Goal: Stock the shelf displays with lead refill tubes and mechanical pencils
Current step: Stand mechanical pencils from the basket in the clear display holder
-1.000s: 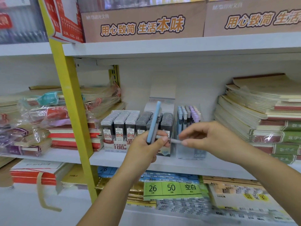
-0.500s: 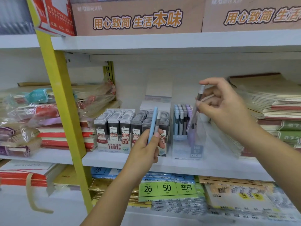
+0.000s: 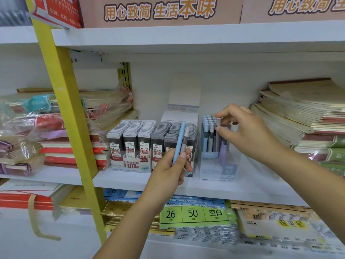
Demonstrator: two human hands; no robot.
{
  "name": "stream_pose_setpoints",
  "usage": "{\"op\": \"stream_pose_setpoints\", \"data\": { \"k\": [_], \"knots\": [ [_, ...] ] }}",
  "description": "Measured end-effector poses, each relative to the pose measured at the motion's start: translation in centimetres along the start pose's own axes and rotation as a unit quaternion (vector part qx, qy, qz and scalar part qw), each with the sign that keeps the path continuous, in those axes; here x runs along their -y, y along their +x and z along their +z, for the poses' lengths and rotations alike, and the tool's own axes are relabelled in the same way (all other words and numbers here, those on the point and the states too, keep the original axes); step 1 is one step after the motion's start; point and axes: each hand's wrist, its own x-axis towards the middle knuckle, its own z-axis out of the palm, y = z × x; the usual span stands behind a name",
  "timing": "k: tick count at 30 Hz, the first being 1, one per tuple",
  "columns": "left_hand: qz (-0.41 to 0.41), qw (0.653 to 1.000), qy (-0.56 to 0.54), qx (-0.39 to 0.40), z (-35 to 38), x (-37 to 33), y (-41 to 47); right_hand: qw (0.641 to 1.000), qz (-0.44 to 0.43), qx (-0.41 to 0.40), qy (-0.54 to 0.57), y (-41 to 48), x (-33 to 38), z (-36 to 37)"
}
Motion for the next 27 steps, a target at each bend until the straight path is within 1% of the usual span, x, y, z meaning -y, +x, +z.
{"op": "stream_pose_setpoints", "data": {
  "k": [8,11,13,16,19,21,23,24,25,26,27],
  "knots": [
    [0.000,1.000,0.008,0.000,0.0,0.1,0.0,1.000,0.008,-0.011,0.001,-0.3,0.6,0.1],
    [-0.001,1.000,0.008,0.001,0.0,0.1,0.0,1.000,0.016,-0.001,-0.007,-0.4,0.5,0.5],
    [-0.002,1.000,-0.004,0.004,0.0,0.1,-0.1,0.999,0.015,-0.003,-0.041,-0.4,0.3,0.7],
    [-0.010,0.999,-0.035,0.013,0.0,-0.1,-0.3,0.992,0.011,-0.017,-0.124,-0.2,0.0,1.1],
    [-0.015,0.998,-0.059,0.029,0.2,-0.5,-0.5,0.989,0.043,0.001,-0.139,0.0,0.3,1.0],
    [-0.011,0.996,-0.068,0.047,0.3,-0.9,-0.6,0.989,0.036,-0.029,-0.140,-0.3,0.8,0.8],
    [-0.004,0.995,-0.076,0.069,0.5,-1.2,-0.7,0.993,0.011,-0.079,-0.093,-1.0,1.9,0.5],
    [0.000,0.994,-0.078,0.078,0.6,-1.4,-0.7,0.997,0.012,-0.077,-0.026,-1.5,2.6,0.5],
    [0.005,0.993,-0.076,0.086,0.8,-1.5,-0.7,0.996,0.032,-0.048,0.066,-1.9,3.3,0.4],
    [0.008,0.993,-0.071,0.093,0.9,-1.6,-0.7,0.983,0.063,-0.005,0.170,-2.2,4.0,0.5],
    [0.011,0.993,-0.066,0.097,1.0,-1.7,-0.8,0.962,0.087,0.034,0.258,-2.4,4.4,0.6]
  ]
}}
